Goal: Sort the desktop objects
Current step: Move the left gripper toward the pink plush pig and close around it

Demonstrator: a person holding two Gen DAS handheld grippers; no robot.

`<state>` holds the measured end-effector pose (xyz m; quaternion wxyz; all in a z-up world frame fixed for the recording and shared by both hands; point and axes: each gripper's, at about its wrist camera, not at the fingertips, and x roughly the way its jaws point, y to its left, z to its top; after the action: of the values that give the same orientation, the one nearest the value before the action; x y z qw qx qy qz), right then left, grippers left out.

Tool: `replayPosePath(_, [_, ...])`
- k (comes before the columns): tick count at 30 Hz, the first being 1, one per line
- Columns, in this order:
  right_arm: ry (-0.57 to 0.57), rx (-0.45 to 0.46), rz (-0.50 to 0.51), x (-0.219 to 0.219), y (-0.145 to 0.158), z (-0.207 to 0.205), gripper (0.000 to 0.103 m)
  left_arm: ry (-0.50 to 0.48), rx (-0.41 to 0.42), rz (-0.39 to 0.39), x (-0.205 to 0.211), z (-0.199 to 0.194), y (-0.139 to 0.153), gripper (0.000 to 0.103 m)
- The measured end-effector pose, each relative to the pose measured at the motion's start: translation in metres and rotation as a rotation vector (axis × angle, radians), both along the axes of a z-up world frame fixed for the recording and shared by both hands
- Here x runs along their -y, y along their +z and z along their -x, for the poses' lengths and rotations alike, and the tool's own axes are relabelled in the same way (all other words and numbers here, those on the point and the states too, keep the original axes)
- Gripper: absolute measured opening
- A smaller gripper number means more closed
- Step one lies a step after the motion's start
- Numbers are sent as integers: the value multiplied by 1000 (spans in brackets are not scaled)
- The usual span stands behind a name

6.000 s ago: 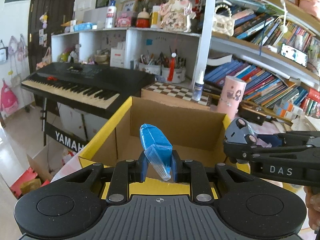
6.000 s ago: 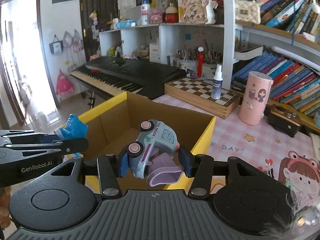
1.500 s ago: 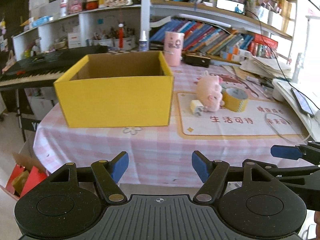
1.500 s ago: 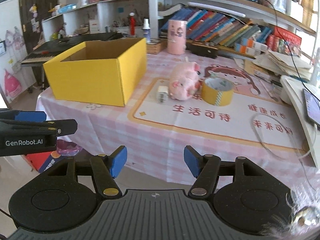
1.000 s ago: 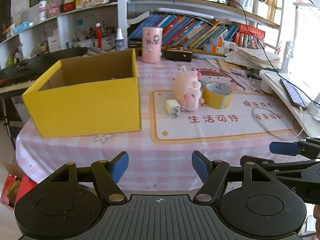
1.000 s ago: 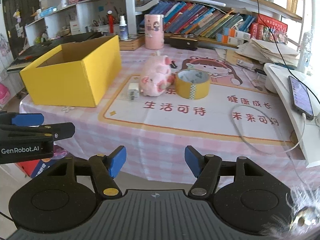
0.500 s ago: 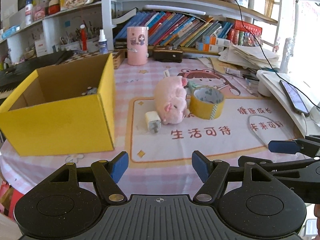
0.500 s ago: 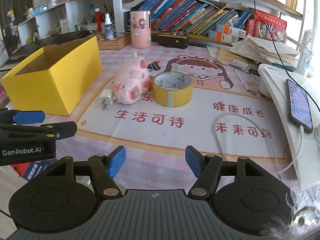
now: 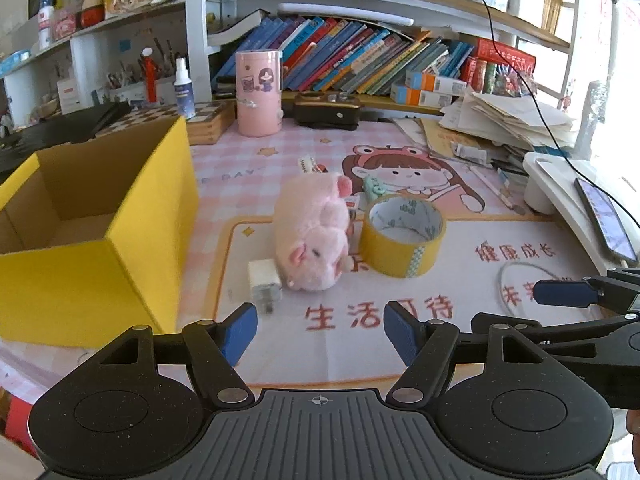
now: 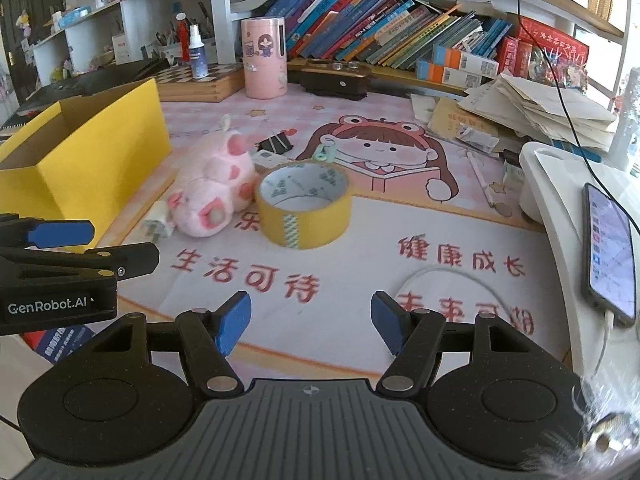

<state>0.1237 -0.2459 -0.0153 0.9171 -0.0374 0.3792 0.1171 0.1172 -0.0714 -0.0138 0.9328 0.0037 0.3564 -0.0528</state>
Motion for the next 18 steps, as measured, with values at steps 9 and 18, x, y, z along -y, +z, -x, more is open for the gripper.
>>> replayPosePath(9, [53, -14, -15, 14, -4, -30, 65, 63, -9, -19, 15, -24, -2, 72])
replayPosePath(18, [103, 10, -44, 16, -1, -56, 70, 93, 10, -63, 23, -41, 6, 72])
